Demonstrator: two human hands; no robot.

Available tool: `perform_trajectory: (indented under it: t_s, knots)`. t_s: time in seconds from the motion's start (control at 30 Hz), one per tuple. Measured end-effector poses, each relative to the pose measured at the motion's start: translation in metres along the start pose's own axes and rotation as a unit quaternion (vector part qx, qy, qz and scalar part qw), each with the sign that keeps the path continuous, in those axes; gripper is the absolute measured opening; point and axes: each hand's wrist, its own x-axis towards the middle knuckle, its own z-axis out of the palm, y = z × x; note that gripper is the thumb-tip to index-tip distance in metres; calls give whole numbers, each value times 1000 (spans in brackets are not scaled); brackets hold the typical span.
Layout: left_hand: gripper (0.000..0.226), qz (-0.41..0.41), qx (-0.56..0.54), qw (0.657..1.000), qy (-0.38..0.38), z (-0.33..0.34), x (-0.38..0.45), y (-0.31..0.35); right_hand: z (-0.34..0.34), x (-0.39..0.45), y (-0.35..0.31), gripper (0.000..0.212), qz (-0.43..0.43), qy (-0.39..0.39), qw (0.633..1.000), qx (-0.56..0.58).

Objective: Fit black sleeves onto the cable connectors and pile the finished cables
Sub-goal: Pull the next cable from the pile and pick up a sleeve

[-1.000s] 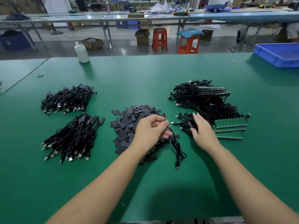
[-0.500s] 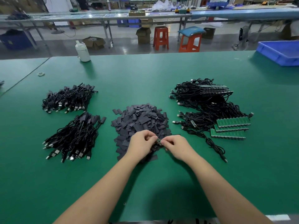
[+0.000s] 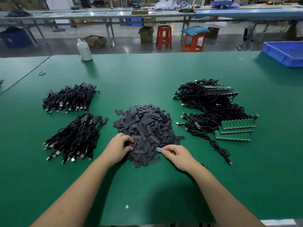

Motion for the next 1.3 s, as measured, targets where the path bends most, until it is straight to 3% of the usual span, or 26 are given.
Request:
perform_trajectory:
  t_s: [0.23, 0.43, 0.5, 0.63, 0.77, 0.93, 1.3]
  knots:
    - [11, 12, 5, 1000, 19, 5, 0, -7, -3, -1, 3, 15, 11, -23, 999, 36]
    - [3, 89, 29, 989, 113, -3, -5, 7, -6, -3, 4, 15, 11, -26, 998, 53]
    - [4, 67, -34, 990, 122, -5, -10, 23, -7, -3, 4, 15, 9, -34, 996, 84]
    - [17, -10, -257, 965, 58, 19, -27, 52, -9, -2, 4, 16, 15, -41, 993, 105]
    - [21, -50, -351, 935, -3, 55, -45, 62, -8, -1, 6, 17, 23, -46, 993, 111]
    - [30, -23, -291, 956, 23, 69, -53, 58, -10, -1, 4, 18, 21, -61, 991, 119]
    - [27, -25, -338, 934, 113, 82, -58, 64, -23, -1, 1, 17, 24, -142, 976, 162]
